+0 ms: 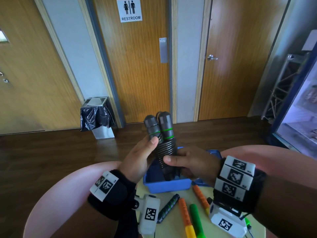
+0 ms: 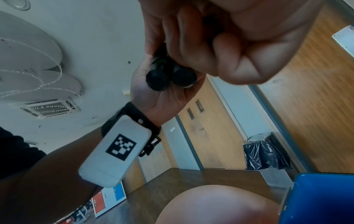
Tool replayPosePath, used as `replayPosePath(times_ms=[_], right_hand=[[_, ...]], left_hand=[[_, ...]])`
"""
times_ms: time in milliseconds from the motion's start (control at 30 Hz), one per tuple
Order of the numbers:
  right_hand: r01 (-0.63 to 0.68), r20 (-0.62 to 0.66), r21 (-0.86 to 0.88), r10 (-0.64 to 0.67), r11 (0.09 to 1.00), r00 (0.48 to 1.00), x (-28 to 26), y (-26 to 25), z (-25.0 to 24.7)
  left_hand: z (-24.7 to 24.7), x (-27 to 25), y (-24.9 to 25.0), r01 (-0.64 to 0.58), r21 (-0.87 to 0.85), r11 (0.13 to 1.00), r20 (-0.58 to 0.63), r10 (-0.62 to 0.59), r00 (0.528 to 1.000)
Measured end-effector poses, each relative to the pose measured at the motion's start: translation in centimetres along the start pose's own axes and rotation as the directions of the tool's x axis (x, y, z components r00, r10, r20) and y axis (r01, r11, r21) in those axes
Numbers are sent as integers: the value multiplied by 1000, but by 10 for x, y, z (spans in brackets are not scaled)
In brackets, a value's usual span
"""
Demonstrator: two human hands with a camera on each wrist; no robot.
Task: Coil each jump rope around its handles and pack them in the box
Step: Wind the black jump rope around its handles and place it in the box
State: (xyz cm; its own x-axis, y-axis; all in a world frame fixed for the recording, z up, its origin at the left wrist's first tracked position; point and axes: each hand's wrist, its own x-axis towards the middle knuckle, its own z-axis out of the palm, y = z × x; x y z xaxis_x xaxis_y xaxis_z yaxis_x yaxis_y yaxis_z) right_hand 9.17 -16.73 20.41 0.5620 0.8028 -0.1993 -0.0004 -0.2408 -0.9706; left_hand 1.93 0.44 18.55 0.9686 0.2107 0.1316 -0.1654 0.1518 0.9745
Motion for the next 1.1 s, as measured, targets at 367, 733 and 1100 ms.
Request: replayPosePath(times_ms=[367,733,1100], right_hand=[[6,-103,-382,-49,924,994,17,22,-5],[-84,-235,-588,-70,805,969,33,36,10],[-100,95,-371,145,923,985,25,21,14]], left_hand=[[-8,-3,0,-21,183,983,-78,36,996],[-3,9,-18,95,565,819,-331,120,936],[11,9,-23,149,525,838,-252,-14,968]])
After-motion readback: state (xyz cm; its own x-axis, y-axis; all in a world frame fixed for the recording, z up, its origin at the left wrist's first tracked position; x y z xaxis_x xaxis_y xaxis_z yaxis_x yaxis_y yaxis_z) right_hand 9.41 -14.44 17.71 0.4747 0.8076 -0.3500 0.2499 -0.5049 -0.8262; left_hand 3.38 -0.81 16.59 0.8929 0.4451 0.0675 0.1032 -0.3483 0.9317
